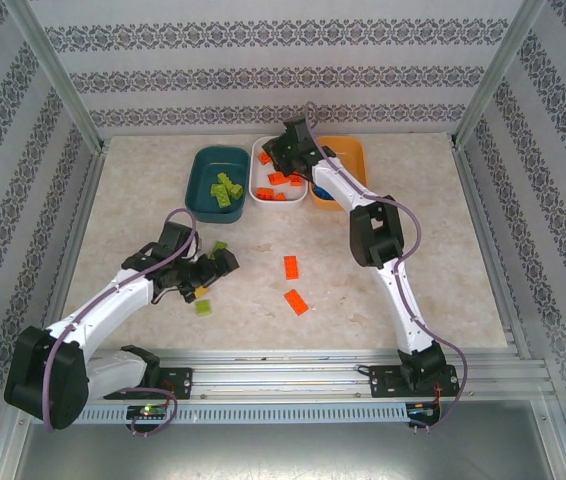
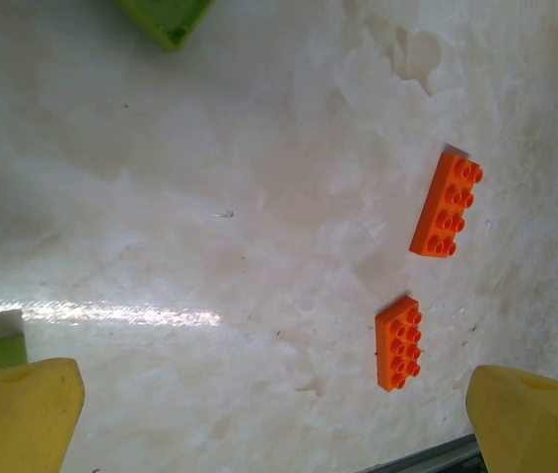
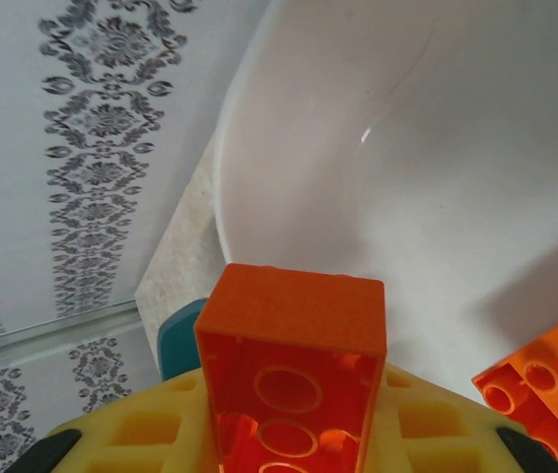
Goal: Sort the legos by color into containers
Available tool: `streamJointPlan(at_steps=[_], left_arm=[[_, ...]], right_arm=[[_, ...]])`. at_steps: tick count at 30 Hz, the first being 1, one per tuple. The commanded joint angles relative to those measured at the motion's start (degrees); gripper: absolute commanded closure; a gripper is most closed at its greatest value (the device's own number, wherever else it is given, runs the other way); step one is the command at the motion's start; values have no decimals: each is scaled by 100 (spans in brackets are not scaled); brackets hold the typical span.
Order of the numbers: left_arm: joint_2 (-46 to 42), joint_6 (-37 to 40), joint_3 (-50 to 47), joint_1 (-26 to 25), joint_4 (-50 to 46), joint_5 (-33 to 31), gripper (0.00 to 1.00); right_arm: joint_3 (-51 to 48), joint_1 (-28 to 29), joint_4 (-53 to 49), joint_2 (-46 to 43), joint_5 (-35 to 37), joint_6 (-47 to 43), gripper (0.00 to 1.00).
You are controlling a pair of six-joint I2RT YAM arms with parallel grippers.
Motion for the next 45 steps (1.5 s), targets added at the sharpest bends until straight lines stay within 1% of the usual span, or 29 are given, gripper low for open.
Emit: streamJointPlan(at_steps=[1,3,6,12,16,18,20,23,28,30,32,35,37,40,45], left_arm=[[-106,27,-54,123,-206,14,0],[-97,44,-60,155,-192,32,0],[-66,62,-80,188,-140,45,0],[127,61,-59,263,82,139,0],[338,153,131,276,123,164,0],[428,184,211,290,161,164,0],[500,178,239,288,234,164,0],[578,141,253,295,368,181,0],[604,141,260,301,426,175,0],[620,145,281,310,418,155,0],[637,148,294,314,415,138,0],[693,117,343,326,404,100,0],[724,99,379,325,416,63,0],[817,80,441,327,506,55,0],[1114,97,614,321,613,136,0]], right_arm=[[219,43,-260,101,51,11,66],[244,44,-289,113,20,2,60],[288,48,-357,91,-19,-37,54],[312,25,-438,-106,-125,-180,48],[387,-20,-621,-280,-293,-285,40],[387,-41,-724,-435,-411,-447,40],[395,-63,-842,-629,-574,-668,39],[421,-80,-1209,-1004,-846,-1267,39],[189,-98,-2459,-1792,-1474,-2687,38],[-25,-98,-3182,-2134,-1596,-3330,38],[-385,-75,-3846,-2523,-1541,-3960,38],[-1358,-11,-4434,-3249,-1371,-4682,38],[-2092,82,-4636,-3748,-1223,-5018,37],[-3003,232,-4788,-4314,-1016,-5278,37],[-4128,614,-4850,-4861,-525,-5599,36]])
